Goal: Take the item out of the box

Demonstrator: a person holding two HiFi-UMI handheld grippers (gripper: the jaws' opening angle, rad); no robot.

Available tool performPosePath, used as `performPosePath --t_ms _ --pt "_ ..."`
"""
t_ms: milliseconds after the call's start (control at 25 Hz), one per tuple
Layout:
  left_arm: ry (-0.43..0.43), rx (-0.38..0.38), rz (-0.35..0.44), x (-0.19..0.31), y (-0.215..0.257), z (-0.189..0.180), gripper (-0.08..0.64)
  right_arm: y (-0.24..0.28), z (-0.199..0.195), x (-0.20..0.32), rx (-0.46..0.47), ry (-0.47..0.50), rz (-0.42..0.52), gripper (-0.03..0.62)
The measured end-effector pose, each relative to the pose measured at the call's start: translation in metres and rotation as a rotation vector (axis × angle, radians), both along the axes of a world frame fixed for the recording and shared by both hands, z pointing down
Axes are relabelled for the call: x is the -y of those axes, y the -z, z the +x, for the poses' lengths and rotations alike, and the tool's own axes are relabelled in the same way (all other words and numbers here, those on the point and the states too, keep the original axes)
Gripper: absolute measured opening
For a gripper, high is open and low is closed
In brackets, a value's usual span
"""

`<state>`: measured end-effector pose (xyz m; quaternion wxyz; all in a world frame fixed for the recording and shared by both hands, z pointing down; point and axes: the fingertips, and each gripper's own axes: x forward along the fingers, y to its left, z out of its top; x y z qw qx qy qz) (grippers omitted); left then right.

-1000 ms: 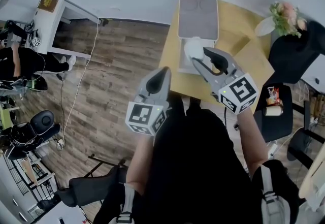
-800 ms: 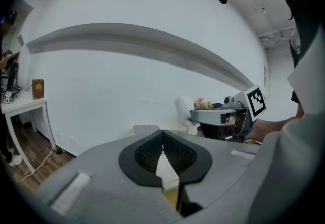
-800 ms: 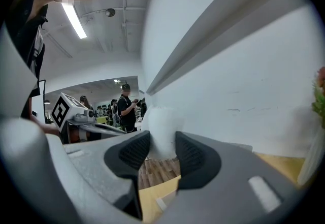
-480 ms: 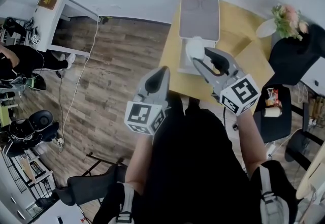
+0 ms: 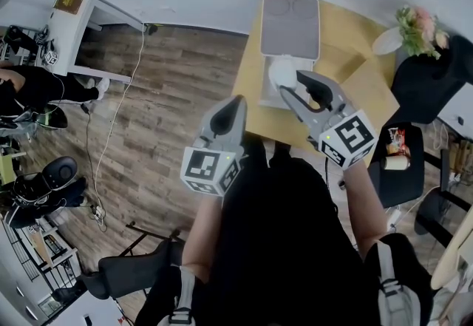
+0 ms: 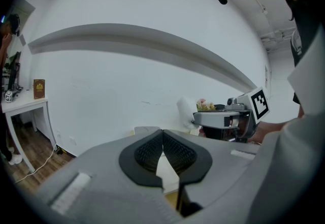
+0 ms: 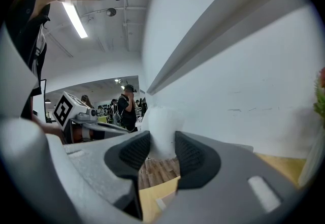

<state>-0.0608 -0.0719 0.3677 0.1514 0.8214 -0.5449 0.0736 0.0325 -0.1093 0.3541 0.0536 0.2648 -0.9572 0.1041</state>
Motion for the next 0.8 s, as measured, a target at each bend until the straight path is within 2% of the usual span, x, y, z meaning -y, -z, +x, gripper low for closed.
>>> performPosePath --t_ms 800 --pt "-0.005 0.007 -0.005 -0.0039 -0.0016 0.0028 0.011 -0.0056 0.0030 -0.0054 -0.022 0.001 -0.002 0.161"
